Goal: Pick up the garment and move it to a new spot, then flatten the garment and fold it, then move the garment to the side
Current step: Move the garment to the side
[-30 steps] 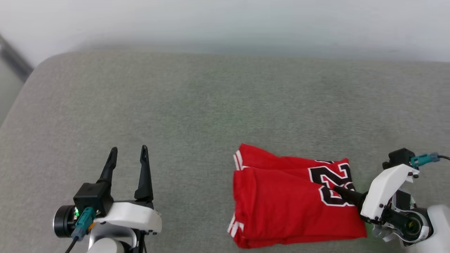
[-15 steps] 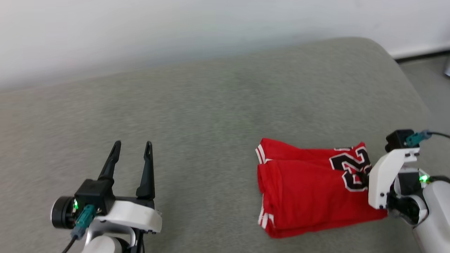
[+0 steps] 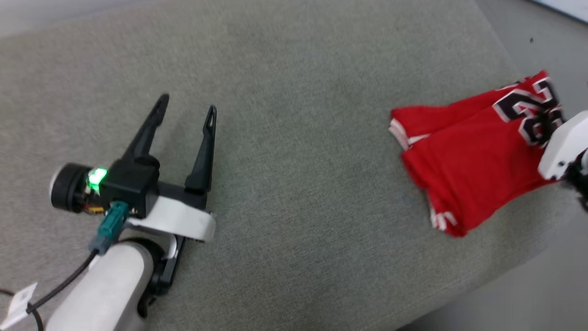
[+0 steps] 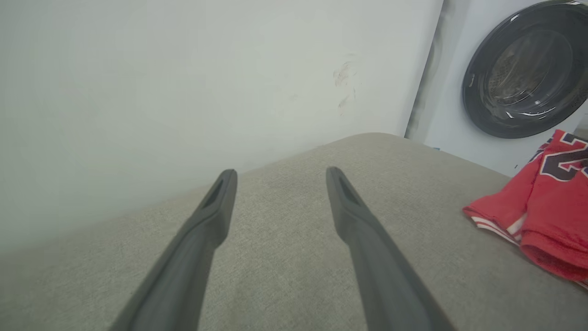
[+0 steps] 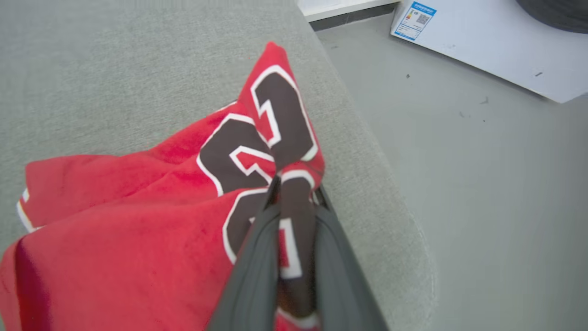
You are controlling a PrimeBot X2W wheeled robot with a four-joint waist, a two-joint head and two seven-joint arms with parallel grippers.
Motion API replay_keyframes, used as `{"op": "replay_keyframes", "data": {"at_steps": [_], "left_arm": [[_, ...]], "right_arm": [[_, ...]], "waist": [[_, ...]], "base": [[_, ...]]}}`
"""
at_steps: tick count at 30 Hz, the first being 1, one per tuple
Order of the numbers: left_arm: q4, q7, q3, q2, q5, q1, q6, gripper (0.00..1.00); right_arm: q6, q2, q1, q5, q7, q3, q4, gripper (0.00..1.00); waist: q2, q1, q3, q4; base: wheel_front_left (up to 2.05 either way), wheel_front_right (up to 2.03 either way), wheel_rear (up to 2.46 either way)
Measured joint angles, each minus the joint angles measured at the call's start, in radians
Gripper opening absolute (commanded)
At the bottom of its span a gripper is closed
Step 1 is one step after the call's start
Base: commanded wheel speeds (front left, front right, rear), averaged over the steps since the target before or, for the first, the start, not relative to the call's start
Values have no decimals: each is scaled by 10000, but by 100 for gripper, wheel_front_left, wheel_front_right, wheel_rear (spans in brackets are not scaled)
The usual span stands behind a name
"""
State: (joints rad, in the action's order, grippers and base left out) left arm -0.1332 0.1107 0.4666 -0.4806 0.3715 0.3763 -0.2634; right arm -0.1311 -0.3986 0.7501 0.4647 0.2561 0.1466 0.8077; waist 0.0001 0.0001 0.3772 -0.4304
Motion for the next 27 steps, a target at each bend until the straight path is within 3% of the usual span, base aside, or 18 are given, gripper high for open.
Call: {"op": "replay_keyframes", "data": {"at_steps": [11,12,14,22,27], "left_arm": [[-640,-629,144,-249,-545,1468,226,100],[-667,-662,144,-263,-570,1483,219,100],[-690,-688,157,-295,-606,1511,215,100],[-516,-583,58,-336,-428,1223,35,100],[-140,-127,-23,-121,-111,688,-113,100]], "right_arm": [[0,-393,1681,-207,-2685,-1684,2364,0],[0,-372,1737,-219,-2897,-1812,2579,9],[0,-295,1857,-263,-3287,-2021,3001,100],[0,82,1880,-274,-4773,-2182,3632,100],[0,79,1258,-353,-5118,-1808,2984,100]], "waist": [[0,1,2148,194],[0,1,2260,243],[0,1,2439,338],[0,0,2253,283],[-1,0,1562,197]], "base": [[0,0,0],[0,0,0],[0,0,0],[0,0,0],[0,0,0]]}}
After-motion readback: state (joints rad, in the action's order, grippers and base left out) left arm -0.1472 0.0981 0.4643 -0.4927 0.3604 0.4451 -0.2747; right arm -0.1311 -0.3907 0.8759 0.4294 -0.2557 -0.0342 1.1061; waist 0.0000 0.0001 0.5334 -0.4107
